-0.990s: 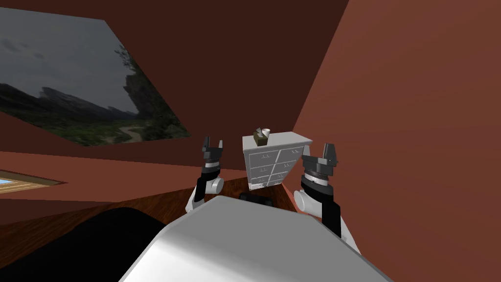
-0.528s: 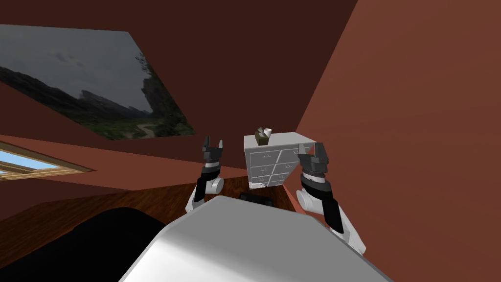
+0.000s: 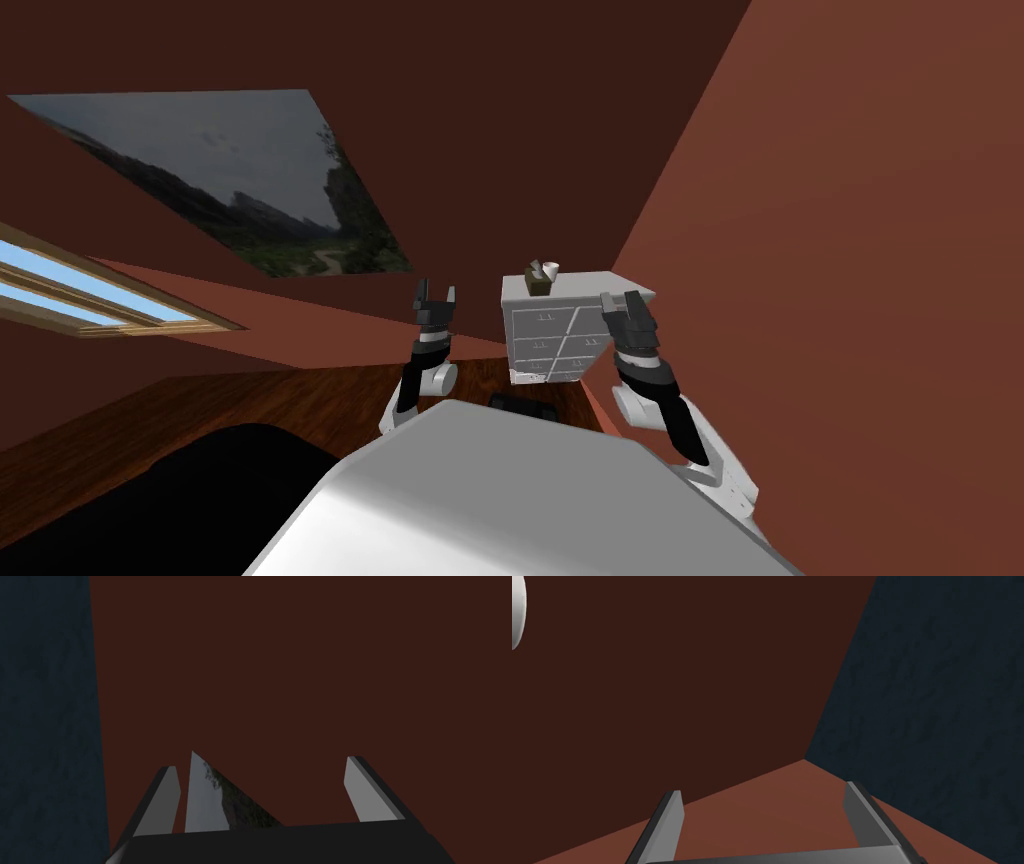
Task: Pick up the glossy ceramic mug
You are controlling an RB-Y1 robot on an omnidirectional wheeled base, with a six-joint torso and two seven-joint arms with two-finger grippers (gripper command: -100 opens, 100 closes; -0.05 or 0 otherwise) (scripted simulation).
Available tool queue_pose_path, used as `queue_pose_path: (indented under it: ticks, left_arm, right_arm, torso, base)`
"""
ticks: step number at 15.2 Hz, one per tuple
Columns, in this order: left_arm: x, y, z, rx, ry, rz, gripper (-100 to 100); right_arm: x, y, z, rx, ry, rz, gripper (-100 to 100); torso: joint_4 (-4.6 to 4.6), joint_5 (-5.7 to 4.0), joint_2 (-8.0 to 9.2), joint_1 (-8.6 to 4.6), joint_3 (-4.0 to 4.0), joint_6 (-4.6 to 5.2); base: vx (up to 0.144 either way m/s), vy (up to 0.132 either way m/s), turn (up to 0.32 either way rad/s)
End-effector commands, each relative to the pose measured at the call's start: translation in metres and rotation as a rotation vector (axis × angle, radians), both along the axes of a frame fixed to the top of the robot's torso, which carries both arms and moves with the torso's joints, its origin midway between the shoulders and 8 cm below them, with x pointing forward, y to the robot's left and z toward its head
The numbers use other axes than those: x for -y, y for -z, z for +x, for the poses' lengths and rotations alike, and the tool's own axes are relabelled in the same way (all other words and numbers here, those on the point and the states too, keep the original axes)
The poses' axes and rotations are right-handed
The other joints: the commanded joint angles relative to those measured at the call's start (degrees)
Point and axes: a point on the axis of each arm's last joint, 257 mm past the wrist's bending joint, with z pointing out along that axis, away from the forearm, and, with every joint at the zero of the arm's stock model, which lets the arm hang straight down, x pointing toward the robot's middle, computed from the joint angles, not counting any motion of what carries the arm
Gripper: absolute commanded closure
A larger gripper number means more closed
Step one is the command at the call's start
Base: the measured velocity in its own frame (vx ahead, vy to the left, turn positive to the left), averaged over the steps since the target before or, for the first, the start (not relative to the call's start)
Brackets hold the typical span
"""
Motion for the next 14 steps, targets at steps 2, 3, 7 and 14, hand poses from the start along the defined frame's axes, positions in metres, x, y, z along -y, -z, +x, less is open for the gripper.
queue_pose_path:
  ticks: [2, 3, 7, 14]
  left_arm:
    - [0.000, 0.000, 0.000, 0.000, 0.000, 0.000, 0]
    - [0.000, 0.000, 0.000, 0.000, 0.000, 0.000, 0]
    - [0.000, 0.000, 0.000, 0.000, 0.000, 0.000, 0]
    - [0.000, 0.000, 0.000, 0.000, 0.000, 0.000, 0]
  right_arm:
    - [-0.008, 0.003, 0.002, 0.001, -0.029, -0.068, -100]
    - [-0.015, 0.004, 0.004, 0.012, -0.050, -0.106, -100]
    - [-0.025, 0.008, 0.006, 0.017, -0.088, -0.197, -100]
    - [-0.042, 0.018, 0.010, 0.030, -0.160, -0.369, -100]
  torso:
    - [0.00, -0.01, 0.01, -0.04, 0.00, 0.02]
    - [0.00, -0.01, 0.00, -0.01, 0.00, 0.05]
    - [0.00, 0.00, 0.00, 0.05, 0.00, 0.06]
    - [0.00, -0.01, 0.00, 0.01, 0.00, 0.06]
  base:
    - [-0.024, -0.053, 0.131]
    - [-0.030, -0.043, 0.190]
    - [-0.025, -0.036, 0.114]
    - [-0.030, -0.047, 0.158]
